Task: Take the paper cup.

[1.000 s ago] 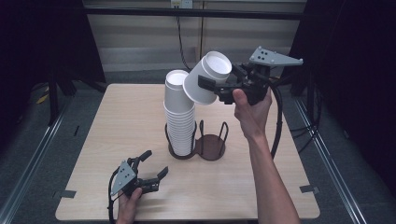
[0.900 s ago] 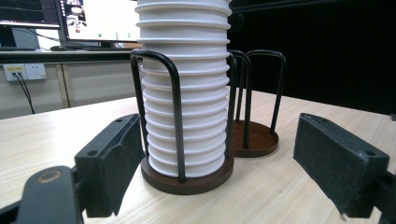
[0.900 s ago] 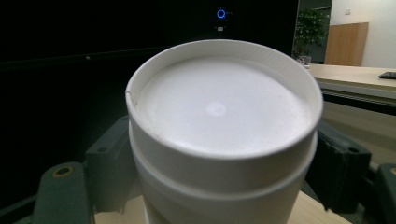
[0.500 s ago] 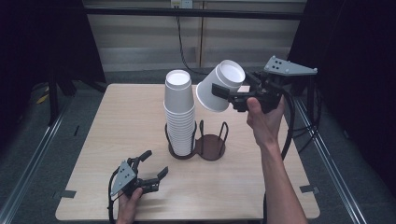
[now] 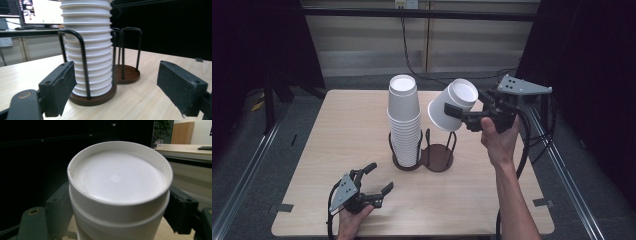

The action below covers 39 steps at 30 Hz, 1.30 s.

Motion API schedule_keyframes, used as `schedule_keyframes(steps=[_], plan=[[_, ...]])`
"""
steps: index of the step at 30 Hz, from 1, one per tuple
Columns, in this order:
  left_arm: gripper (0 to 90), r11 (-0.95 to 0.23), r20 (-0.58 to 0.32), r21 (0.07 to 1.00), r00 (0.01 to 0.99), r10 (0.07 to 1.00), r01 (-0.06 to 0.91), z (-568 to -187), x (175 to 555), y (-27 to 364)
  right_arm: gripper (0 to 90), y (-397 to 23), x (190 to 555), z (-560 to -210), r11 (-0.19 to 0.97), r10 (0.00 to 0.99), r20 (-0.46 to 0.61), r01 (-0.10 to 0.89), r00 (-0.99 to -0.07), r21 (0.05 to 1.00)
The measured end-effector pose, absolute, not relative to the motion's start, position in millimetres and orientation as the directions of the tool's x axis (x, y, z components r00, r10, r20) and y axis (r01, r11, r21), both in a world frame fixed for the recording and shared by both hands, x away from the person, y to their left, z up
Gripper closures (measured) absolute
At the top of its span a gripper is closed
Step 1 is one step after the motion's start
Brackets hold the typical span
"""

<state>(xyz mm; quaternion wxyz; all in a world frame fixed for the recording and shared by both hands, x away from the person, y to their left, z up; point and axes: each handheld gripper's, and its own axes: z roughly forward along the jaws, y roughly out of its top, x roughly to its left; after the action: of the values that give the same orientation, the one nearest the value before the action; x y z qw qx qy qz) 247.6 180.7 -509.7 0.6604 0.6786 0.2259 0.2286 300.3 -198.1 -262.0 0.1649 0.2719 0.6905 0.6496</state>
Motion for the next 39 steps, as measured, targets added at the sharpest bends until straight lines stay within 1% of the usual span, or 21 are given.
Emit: schedule_keyframes(steps=[1,3,7,8,10,13,19,20,21,24,25,30,34,39], plan=[[15.6,-0.038,0.023,0.999,0.788,0.615,0.000,-509.2,247.9,180.2,20.4,-199.4,299.5,-264.0,0.002,0.589,0.130,0.163,-0.797,0.987],[15.8,-0.044,0.016,0.999,0.796,0.606,0.013,-508.7,247.5,178.5,20.5,-201.6,297.8,-268.7,-0.009,0.583,0.142,0.169,-0.800,0.986],[16.6,-0.052,-0.002,0.998,0.795,0.607,0.043,-507.4,248.9,178.6,20.4,-200.7,295.1,-279.2,0.004,0.578,0.143,0.178,-0.803,0.984],[16.6,-0.041,-0.026,0.997,0.800,0.599,0.063,-505.4,249.5,180.2,20.5,-200.4,294.8,-281.6,0.005,0.576,0.143,0.179,-0.805,0.984],[16.8,-0.032,-0.027,0.998,0.810,0.586,0.057,-501.6,249.1,182.6,20.4,-199.1,294.4,-285.6,0.007,0.573,0.146,0.183,-0.806,0.983],[20.7,-0.033,-0.026,0.998,0.822,0.569,0.054,-494.2,247.3,182.2,20.5,-196.2,293.6,-290.1,0.017,0.566,0.144,0.186,-0.812,0.982],[20.1,-0.040,-0.020,0.998,0.838,0.546,0.050,-483.1,246.7,181.2,20.5,-190.7,291.6,-303.6,0.032,0.553,0.149,0.199,-0.820,0.979],[20.1,-0.054,0.003,0.998,0.841,0.541,0.032,-481.0,246.4,179.2,20.4,-190.0,291.2,-305.5,0.030,0.551,0.153,0.203,-0.820,0.979],[20.1,-0.045,-0.011,0.998,0.845,0.534,0.041,-481.1,245.4,177.5,20.4,-188.9,291.1,-308.6,0.028,0.546,0.155,0.202,-0.824,0.979],[20.0,-0.050,-0.003,0.998,0.847,0.531,0.035,-481.7,245.0,174.9,20.5,-185.0,290.7,-314.4,0.039,0.542,0.160,0.214,-0.825,0.976],[20.0,-0.046,-0.016,0.998,0.854,0.520,0.047,-482.3,244.2,173.1,20.5,-183.6,290.3,-316.5,0.041,0.540,0.161,0.217,-0.826,0.975],[20.0,-0.046,-0.016,0.998,0.867,0.498,0.044,-479.2,243.8,167.9,20.5,-178.6,288.4,-329.3,0.036,0.527,0.174,0.226,-0.832,0.973],[18.4,-0.064,0.009,0.998,0.878,0.479,0.024,-470.7,245.1,161.6,20.5,-175.1,286.8,-335.8,0.029,0.517,0.186,0.234,-0.836,0.972],[15.9,-0.048,0.017,0.999,0.889,0.458,0.005,-462.1,245.4,156.8,20.5,-169.2,282.8,-344.2,0.043,0.509,0.184,0.238,-0.841,0.970]])
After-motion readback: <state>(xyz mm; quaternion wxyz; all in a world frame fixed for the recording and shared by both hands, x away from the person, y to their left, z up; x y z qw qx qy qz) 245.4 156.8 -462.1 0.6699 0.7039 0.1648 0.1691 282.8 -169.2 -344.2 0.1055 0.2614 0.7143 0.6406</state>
